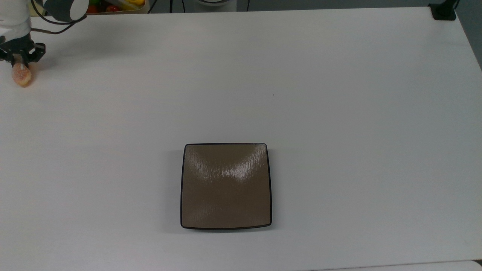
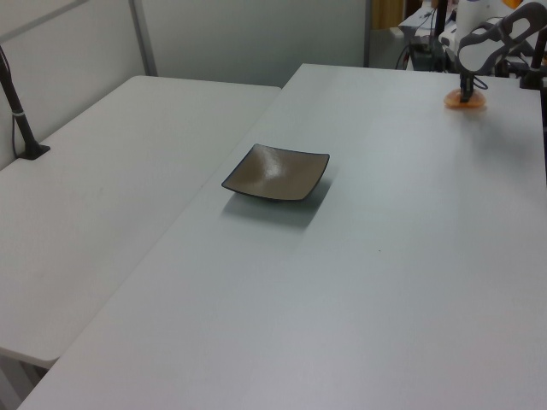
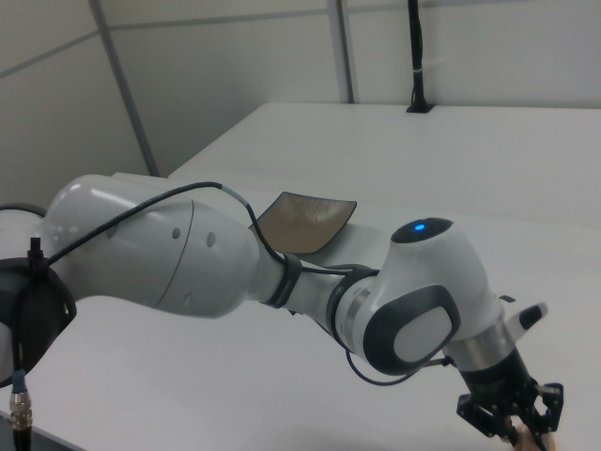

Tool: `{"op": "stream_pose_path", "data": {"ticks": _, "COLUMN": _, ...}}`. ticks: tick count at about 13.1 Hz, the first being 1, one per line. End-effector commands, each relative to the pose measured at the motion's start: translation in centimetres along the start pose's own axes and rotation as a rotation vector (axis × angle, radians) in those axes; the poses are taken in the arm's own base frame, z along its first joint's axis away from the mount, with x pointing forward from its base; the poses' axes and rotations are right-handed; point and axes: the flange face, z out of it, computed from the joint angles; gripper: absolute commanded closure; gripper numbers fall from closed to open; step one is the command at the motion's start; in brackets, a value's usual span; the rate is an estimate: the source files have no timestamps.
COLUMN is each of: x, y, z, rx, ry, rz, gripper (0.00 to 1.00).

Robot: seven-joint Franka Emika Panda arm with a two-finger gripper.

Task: Bread is placed on a ceramic plate
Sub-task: 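Lift the bread roll and carry it toward the brown plate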

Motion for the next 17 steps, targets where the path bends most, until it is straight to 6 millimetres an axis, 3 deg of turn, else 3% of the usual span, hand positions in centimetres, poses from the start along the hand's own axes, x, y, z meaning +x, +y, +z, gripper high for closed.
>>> {"op": "stream_pose_path", "data": {"ticks": 1, "x": 0.9, "y": -0.2, "z": -6.0, "rx": 0.037, "ry": -0.016, "rz": -0.011, "gripper": 0.71}}
{"op": "stream_pose_path", "data": {"ticks": 4, "x": 3.8, "y": -2.1, "z": -14.8, "rx": 0.173, "ry": 0.029, "rz": 0.024, "gripper": 0.71}}
{"op": "stream_pose_path", "data": {"ticks": 8, "x": 5.4, "y": -4.4, "z": -25.4, "rx": 0.331, "ry": 0.1, "rz": 0.02, "gripper": 0.7}}
{"op": "stream_pose_path", "data": {"ticks": 12, "x": 10.1, "y": -10.6, "z": -35.9, "rx": 0.382, "ry": 0.151, "rz": 0.002, "gripper": 0.7}}
{"op": "stream_pose_path", "data": {"ticks": 14, "x": 12.3, "y": -14.4, "z": -38.0, "rx": 0.404, "ry": 0.148, "rz": -0.002, "gripper": 0.7}}
{"op": "stream_pose_path", "data": {"ticks": 17, "x": 16.7, "y": -20.0, "z": -38.2, "rx": 0.421, "ry": 0.124, "rz": 0.052, "gripper": 0.7}}
